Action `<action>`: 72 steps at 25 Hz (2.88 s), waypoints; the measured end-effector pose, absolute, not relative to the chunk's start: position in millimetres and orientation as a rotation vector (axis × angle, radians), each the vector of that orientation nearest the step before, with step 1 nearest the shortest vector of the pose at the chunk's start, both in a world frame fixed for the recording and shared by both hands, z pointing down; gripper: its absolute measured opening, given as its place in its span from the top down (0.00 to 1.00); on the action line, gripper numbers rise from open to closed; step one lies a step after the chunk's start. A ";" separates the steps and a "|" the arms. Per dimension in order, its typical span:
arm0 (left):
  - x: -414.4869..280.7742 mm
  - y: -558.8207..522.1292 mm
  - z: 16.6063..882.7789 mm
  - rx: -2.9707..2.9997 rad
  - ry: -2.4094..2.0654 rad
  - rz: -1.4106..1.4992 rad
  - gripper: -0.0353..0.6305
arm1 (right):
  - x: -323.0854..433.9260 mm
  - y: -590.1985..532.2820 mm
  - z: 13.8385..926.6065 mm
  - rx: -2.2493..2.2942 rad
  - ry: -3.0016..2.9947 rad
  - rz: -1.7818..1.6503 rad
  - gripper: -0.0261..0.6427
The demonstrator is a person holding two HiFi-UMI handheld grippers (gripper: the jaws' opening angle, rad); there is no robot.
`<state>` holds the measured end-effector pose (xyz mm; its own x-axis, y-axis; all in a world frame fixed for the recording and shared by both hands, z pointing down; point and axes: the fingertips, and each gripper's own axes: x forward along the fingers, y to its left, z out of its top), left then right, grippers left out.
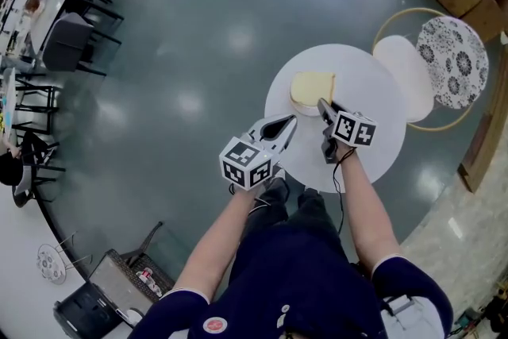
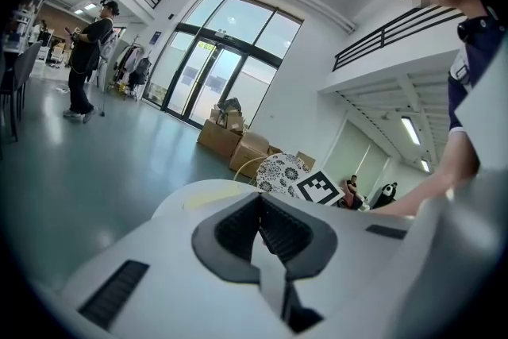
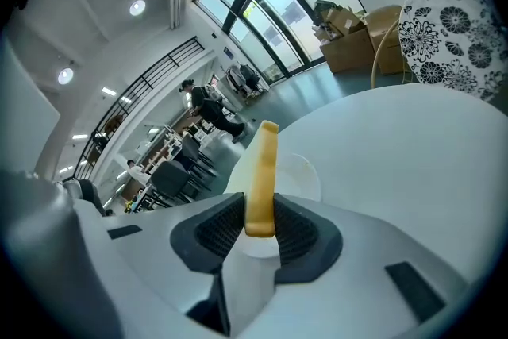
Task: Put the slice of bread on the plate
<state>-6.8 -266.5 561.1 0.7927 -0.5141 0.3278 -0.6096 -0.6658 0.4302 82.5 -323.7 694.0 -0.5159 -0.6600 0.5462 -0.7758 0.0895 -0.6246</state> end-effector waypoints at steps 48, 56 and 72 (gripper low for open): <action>39.8 -259.1 496.8 2.590 -0.697 0.224 0.94 | 119.5 -295.5 513.7 1.490 -2.557 0.878 0.95; 41.8 -239.4 463.8 2.627 -0.673 0.155 0.94 | 112.3 -267.6 448.2 1.484 -2.710 0.701 0.95; 54.5 -225.1 414.0 2.722 -0.609 0.095 0.94 | 105.1 -251.4 388.5 1.457 -2.841 0.503 0.95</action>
<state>54.5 -225.1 414.0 0.9055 -0.4009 0.1391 -0.4242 -0.8468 0.3208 105.1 -251.4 388.5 -0.5905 -0.8048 0.0605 -0.7766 0.5462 -0.3138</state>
